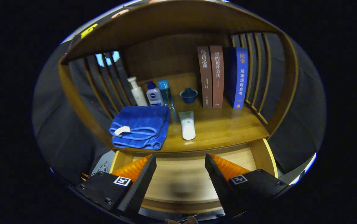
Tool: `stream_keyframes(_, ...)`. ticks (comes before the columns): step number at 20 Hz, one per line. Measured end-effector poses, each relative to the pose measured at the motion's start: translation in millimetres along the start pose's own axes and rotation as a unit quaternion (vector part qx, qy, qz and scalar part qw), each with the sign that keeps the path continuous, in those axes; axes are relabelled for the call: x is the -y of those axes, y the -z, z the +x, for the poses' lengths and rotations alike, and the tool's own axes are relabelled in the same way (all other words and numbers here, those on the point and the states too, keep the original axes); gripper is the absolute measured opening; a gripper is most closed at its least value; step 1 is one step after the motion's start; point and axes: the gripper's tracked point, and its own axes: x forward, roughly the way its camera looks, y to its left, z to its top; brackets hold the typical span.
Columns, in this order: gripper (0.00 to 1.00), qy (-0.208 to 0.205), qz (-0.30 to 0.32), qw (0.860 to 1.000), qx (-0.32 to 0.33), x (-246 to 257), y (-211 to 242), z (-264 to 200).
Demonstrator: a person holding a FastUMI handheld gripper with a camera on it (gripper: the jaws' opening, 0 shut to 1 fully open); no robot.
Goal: Pull open the drawer, take out the items inside it, and place them on the countertop above the cabinet.
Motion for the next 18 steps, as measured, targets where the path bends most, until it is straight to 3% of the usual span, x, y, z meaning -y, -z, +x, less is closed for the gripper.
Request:
stream_keyframes(3,0.99,-0.017,0.014,0.998,0.065,-2,13,-51)
stream_keyframes(9,0.99,-0.014,-0.007,0.991,0.134,2,104,-103)
stream_keyframes(14,0.99,-0.007,-0.027,0.986,0.166,3,167,-95)
stream_keyframes(18,0.99,0.010,-0.024,0.989,0.145,17,198,-63)
